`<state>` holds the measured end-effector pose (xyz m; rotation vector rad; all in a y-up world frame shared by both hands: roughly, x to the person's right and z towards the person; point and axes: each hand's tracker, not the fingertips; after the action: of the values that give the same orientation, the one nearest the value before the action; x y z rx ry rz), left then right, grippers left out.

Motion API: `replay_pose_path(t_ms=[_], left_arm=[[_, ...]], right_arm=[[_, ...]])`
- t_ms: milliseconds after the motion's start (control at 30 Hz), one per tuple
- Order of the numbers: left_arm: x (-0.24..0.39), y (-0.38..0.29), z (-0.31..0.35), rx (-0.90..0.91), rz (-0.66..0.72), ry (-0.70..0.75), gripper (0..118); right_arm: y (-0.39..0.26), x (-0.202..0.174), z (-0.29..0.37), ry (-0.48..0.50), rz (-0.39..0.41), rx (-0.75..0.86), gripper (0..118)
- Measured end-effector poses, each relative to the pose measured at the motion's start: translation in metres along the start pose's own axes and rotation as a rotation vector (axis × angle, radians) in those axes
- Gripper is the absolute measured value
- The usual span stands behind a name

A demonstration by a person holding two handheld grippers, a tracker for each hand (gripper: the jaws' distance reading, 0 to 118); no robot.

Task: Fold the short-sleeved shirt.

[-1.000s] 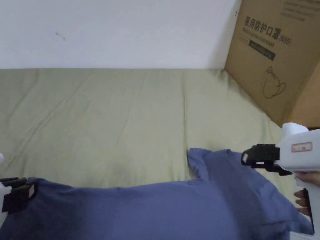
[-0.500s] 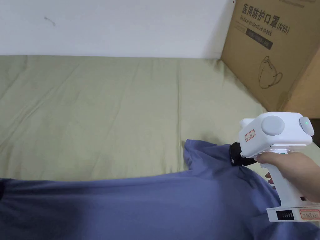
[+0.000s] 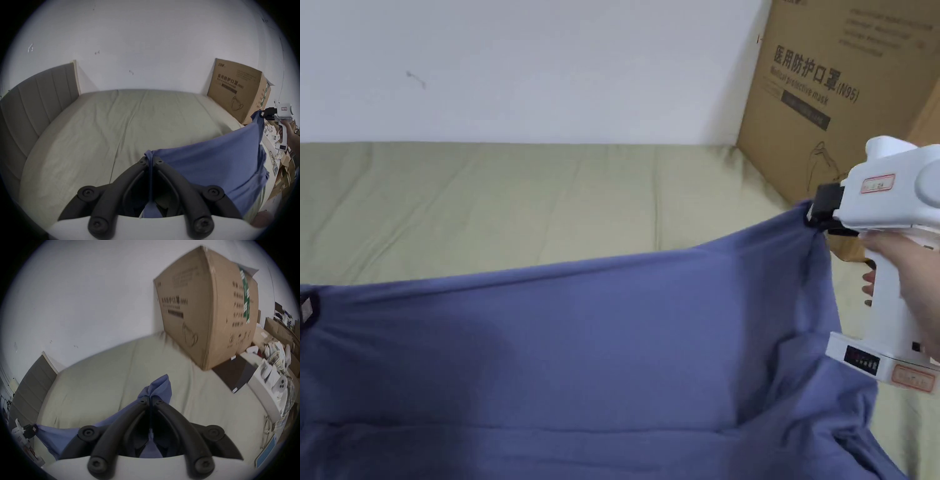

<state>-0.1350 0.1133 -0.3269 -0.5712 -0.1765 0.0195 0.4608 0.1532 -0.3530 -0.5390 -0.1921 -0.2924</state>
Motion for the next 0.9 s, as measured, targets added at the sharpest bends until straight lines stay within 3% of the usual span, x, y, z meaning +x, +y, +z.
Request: replay_pose_path(t_ms=[100, 267, 400, 467, 500, 533, 567, 600, 633, 667, 700, 833, 900], left_arm=[[0.005, -0.004, 0.017, -0.023, -0.033, -0.051, 3], [0.001, -0.058, 0.048, -0.162, 0.002, -0.116, 3], [-0.002, -0.118, 0.066, -0.288, 0.041, -0.173, 3], [-0.002, -0.142, 0.070, -0.321, 0.060, -0.208, 4], [-0.002, -0.151, 0.071, -0.325, 0.074, -0.222, 10], [0.000, -0.158, 0.073, -0.334, 0.091, -0.235, 23], [0.001, -0.160, 0.076, -0.330, 0.085, -0.226, 44], [0.002, -0.162, 0.079, -0.323, 0.067, -0.214, 78], [0.001, -0.161, 0.081, -0.314, 0.049, -0.198, 101], [-0.001, -0.159, 0.084, -0.305, 0.042, -0.192, 116], [-0.002, -0.153, 0.089, -0.284, 0.032, -0.180, 118], [0.012, -0.121, 0.119, -0.091, 0.018, -0.168, 118], [0.028, -0.110, 0.138, 0.039, 0.039, -0.180, 118]], right_arm=[[-0.012, 0.009, 0.037, 0.009, 0.024, -0.011, 1], [-0.095, 0.049, 0.103, 0.013, 0.077, -0.113, 1], [-0.168, 0.091, 0.115, -0.018, 0.067, -0.275, 1], [-0.187, 0.106, 0.100, -0.056, -0.004, -0.304, 2], [-0.193, 0.115, 0.093, -0.055, -0.058, -0.310, 9], [-0.197, 0.120, 0.086, -0.048, -0.096, -0.308, 27], [-0.198, 0.121, 0.082, -0.054, -0.128, -0.302, 56], [-0.200, 0.121, 0.083, -0.089, -0.133, -0.289, 90], [-0.199, 0.119, 0.087, -0.136, -0.107, -0.257, 106], [-0.197, 0.118, 0.091, -0.156, -0.089, -0.232, 112], [-0.191, 0.112, 0.099, -0.143, -0.074, -0.192, 112], [-0.176, 0.080, 0.147, -0.033, -0.005, 0.094, 112], [-0.175, 0.049, 0.172, -0.011, 0.107, 0.221, 112]])
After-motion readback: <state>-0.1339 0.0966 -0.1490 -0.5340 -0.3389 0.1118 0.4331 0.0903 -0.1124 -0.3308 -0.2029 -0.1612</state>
